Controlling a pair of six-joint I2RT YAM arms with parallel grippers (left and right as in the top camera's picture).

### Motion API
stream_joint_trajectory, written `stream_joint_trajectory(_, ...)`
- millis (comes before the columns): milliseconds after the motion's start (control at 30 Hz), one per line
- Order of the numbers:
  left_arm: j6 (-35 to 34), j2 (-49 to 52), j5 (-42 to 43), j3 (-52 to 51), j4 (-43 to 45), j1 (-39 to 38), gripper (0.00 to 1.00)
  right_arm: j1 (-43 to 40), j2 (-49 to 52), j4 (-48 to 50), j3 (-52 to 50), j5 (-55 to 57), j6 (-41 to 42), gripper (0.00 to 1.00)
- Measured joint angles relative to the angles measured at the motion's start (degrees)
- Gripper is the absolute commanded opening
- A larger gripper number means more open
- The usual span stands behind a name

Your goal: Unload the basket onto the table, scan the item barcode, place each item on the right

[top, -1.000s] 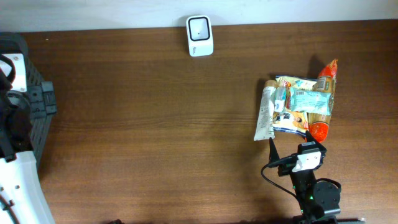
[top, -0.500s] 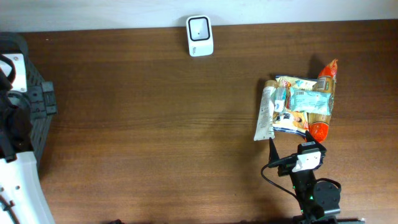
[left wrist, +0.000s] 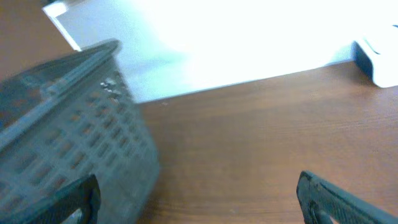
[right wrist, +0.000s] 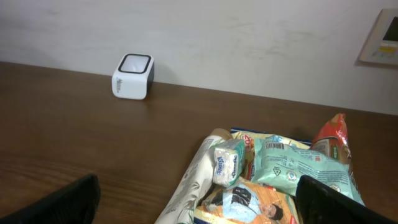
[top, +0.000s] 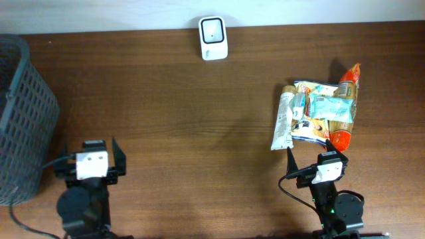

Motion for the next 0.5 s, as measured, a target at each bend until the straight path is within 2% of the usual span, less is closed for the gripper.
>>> stream_joint_trajectory(67, 0.00, -4.57, 1.27, -7.80, 7.43, -1.64, 0.99, 0.00, -0.02, 0.02, 0.00, 0.00, 0.04, 0.99)
stream_joint_trajectory(300, 0.00, -16.09, 2.08, -22.88, 14.27, -4.07, 0.99, 0.00, -0.02, 0.00, 0.00, 0.00, 0.02, 0.99)
stream_joint_trajectory(400, -0.04, -19.54, 2.10, -24.98, 10.25, -4.81, 0.99, 0.00, -0.02, -0.02, 0.00, 0.00, 0.02, 0.99)
stream_joint_trajectory(500, -0.07, -20.04, 2.25, -24.98, 10.10, -6.10, 0.99, 0.00, -0.02, -0.02, 0.00, 0.00, 0.02, 0.99)
